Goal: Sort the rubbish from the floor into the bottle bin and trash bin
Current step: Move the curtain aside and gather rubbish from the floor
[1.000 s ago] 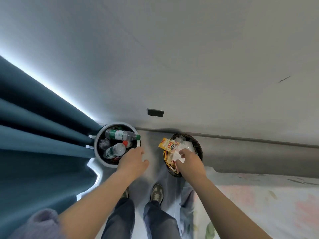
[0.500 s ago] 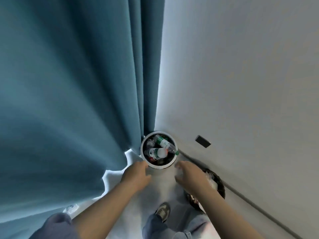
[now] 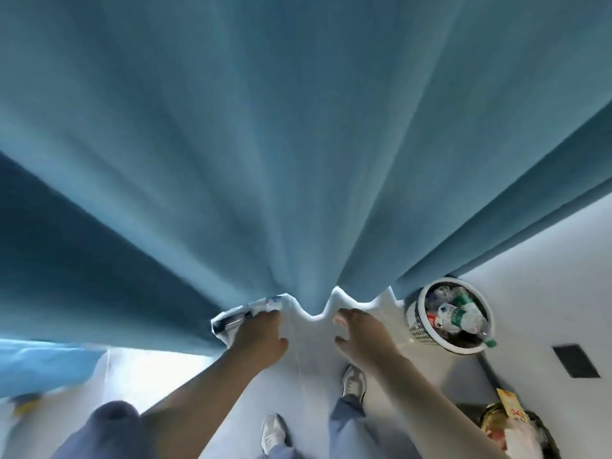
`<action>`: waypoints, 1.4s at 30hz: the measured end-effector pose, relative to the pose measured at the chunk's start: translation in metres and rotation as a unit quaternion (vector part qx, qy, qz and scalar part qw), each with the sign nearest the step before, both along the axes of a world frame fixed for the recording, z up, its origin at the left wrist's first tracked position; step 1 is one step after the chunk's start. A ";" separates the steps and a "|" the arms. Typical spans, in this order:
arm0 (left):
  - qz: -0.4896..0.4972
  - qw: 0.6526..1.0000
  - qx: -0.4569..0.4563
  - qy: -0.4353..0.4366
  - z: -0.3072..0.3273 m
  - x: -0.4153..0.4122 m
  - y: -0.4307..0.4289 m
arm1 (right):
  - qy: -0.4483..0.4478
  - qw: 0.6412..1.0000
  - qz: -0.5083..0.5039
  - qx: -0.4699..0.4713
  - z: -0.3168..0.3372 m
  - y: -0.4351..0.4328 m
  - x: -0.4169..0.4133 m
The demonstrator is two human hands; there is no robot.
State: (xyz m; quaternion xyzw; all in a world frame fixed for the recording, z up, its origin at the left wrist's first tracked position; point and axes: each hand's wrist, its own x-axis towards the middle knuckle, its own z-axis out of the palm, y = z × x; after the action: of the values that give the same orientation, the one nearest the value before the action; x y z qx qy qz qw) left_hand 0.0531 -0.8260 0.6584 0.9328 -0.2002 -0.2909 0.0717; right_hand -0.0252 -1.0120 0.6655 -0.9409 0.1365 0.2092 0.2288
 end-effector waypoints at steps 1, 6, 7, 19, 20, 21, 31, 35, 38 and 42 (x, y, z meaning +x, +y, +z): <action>0.022 1.000 -0.002 0.003 -0.001 0.001 0.024 | 0.002 1.000 0.023 0.002 0.000 0.020 0.008; 0.166 0.985 -0.022 0.046 0.002 -0.009 0.116 | 0.031 0.990 0.134 -0.005 -0.005 0.098 0.039; 0.185 0.981 -0.023 0.047 0.001 -0.013 0.128 | 0.035 0.988 0.152 -0.006 -0.007 0.109 0.043; 0.341 0.936 -0.026 0.078 -0.041 -0.039 0.164 | 0.068 0.951 0.299 -0.040 -0.056 0.141 0.085; 0.350 0.933 -0.028 0.082 -0.047 -0.039 0.162 | 0.069 0.948 0.308 -0.044 -0.062 0.140 0.088; 0.358 0.929 -0.030 0.085 -0.052 -0.040 0.160 | 0.071 0.945 0.315 -0.047 -0.068 0.138 0.091; 0.384 0.920 -0.024 0.071 -0.134 -0.028 0.173 | 0.081 0.929 0.353 -0.072 -0.157 0.149 0.121; 0.377 0.923 -0.022 0.079 -0.197 -0.019 0.174 | 0.089 0.933 0.343 -0.071 -0.220 0.151 0.128; 0.366 0.927 -0.024 0.076 -0.248 -0.013 0.172 | 0.093 0.935 0.333 -0.073 -0.269 0.150 0.129; 0.333 0.940 -0.019 0.072 -0.320 -0.004 0.172 | 0.097 0.934 0.331 -0.092 -0.336 0.146 0.130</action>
State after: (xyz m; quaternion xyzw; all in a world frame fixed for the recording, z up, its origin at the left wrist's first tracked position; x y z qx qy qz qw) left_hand 0.0487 -0.6538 0.3381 0.9211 0.1226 -0.3130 0.1964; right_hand 0.1052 -0.8662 0.3297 -0.9249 -0.1422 0.3497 0.0448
